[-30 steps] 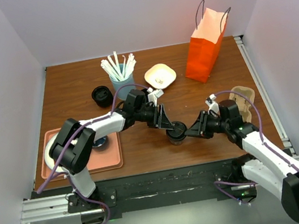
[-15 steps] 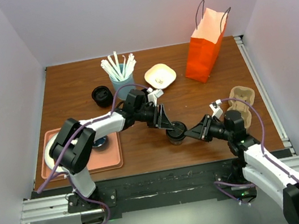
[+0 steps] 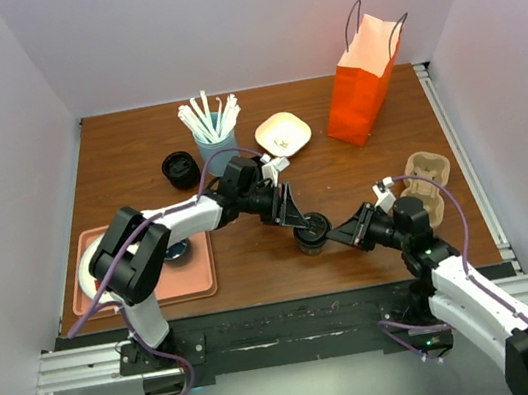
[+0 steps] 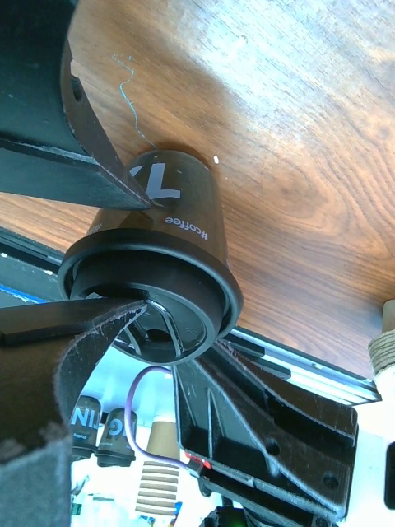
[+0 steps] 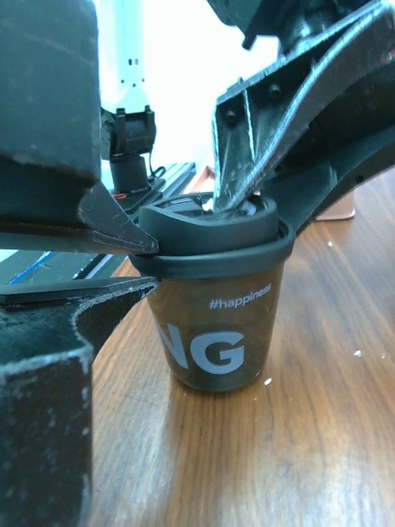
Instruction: Pack the takeout coffee
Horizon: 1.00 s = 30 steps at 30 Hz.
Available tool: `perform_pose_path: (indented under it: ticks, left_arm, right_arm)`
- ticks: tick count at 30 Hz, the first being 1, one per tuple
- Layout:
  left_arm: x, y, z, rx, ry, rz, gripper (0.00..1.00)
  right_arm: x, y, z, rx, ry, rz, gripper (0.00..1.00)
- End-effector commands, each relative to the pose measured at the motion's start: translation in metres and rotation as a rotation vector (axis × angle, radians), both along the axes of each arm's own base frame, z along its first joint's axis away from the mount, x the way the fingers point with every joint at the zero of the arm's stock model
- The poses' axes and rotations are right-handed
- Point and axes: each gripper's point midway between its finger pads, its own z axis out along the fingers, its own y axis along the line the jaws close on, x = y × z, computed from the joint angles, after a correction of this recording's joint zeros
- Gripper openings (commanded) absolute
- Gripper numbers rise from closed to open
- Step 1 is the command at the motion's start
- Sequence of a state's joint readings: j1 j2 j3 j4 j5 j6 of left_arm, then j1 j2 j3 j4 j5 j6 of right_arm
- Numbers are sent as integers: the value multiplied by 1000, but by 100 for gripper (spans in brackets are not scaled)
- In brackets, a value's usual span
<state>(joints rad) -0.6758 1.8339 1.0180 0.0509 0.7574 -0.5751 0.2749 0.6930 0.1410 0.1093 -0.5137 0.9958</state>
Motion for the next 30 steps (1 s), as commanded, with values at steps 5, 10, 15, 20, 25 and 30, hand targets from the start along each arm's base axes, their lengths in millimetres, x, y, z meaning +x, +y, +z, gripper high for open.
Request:
perform_pose_path:
  ticks: [5, 10, 15, 20, 25, 30]
  left_arm:
    - [-60, 100, -148, 629, 174, 44, 48]
    - [-59, 99, -146, 627, 171, 42, 48]
    - [-58, 99, -146, 632, 164, 43, 48]
    - [-57, 100, -147, 642, 162, 42, 48]
    - [-57, 103, -149, 655, 165, 47, 47]
    - [-57, 104, -150, 665, 164, 50, 47]
  right_arm:
    - [-48, -47, -112, -432, 389, -107, 18]
    - [-34, -42, -87, -425, 331, -118, 24]
    - [-5, -39, -32, -364, 173, -188, 27]
    - [3, -27, -21, -325, 158, -161, 29]
    - [12, -21, 0, -279, 94, -162, 29]
    - [17, -16, 20, -261, 60, -148, 30]
